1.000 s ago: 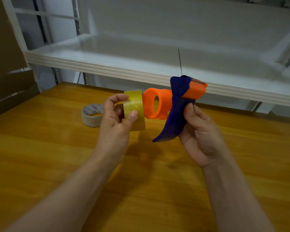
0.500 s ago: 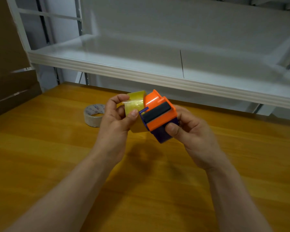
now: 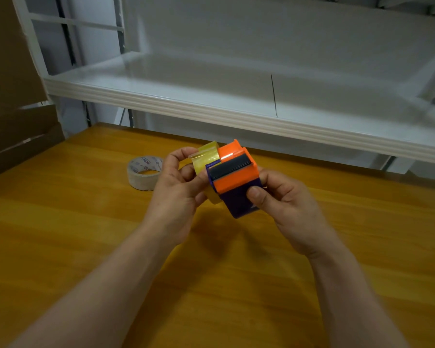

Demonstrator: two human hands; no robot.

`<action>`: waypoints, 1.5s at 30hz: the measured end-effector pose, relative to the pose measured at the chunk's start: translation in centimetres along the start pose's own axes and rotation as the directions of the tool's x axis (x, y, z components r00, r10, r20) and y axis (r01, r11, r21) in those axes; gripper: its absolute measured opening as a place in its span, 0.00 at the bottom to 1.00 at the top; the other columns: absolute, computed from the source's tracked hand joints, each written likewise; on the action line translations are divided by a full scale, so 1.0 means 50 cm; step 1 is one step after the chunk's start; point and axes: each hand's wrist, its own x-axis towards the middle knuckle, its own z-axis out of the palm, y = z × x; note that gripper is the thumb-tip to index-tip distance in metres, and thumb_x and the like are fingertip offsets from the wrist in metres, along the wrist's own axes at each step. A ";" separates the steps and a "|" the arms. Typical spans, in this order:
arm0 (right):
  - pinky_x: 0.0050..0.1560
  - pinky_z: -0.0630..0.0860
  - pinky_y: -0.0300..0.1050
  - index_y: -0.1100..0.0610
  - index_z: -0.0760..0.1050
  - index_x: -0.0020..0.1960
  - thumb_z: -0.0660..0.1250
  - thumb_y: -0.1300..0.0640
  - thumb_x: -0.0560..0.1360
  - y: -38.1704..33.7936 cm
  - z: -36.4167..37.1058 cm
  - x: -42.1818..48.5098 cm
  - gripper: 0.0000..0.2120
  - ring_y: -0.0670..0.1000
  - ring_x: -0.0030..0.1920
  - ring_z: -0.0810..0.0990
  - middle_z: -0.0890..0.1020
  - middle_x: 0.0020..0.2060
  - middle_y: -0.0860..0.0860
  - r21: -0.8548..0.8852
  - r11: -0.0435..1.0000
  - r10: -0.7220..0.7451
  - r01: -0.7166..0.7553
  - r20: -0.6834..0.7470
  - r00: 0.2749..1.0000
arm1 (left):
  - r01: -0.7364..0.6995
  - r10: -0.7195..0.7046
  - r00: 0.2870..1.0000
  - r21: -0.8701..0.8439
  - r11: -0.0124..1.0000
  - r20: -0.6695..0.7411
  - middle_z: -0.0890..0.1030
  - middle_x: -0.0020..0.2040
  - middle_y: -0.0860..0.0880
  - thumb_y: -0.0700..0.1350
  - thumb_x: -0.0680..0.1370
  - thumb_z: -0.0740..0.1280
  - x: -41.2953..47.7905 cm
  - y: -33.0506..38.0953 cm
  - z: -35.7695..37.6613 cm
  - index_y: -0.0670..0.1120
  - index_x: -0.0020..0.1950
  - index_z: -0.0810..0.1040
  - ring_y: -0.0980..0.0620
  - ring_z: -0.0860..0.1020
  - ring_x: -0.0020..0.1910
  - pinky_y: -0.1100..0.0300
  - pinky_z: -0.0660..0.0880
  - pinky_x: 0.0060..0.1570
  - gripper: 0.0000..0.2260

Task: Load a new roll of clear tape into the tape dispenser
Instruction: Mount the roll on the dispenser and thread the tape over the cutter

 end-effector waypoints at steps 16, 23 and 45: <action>0.46 0.80 0.44 0.60 0.80 0.53 0.65 0.55 0.79 0.006 0.000 -0.005 0.10 0.48 0.52 0.85 0.85 0.53 0.43 -0.017 0.997 0.071 -0.069 0.084 0.994 | 0.168 -0.167 0.984 -0.019 0.986 0.067 0.87 0.42 0.47 0.31 0.72 0.65 0.000 0.013 0.001 0.48 0.65 0.68 0.53 0.84 0.35 0.64 0.78 0.29 0.24; 0.45 0.81 0.44 0.66 0.78 0.59 0.65 0.56 0.80 0.011 0.007 -0.008 0.15 0.53 0.52 0.85 0.86 0.55 0.50 0.061 0.992 0.107 -0.112 0.082 0.991 | 0.137 -0.142 0.989 0.103 0.985 0.039 0.87 0.41 0.49 0.31 0.81 0.61 -0.003 0.011 -0.002 0.49 0.68 0.69 0.54 0.84 0.36 0.65 0.77 0.29 0.19; 0.65 0.76 0.48 0.54 0.80 0.50 0.74 0.52 0.74 0.021 0.031 0.002 0.08 0.48 0.64 0.78 0.81 0.60 0.45 -0.153 0.971 0.178 -0.181 -0.033 0.983 | 0.095 -0.093 0.995 0.107 0.990 -0.024 0.87 0.40 0.50 0.28 0.79 0.60 -0.002 0.009 -0.008 0.50 0.61 0.73 0.53 0.84 0.36 0.62 0.79 0.31 0.19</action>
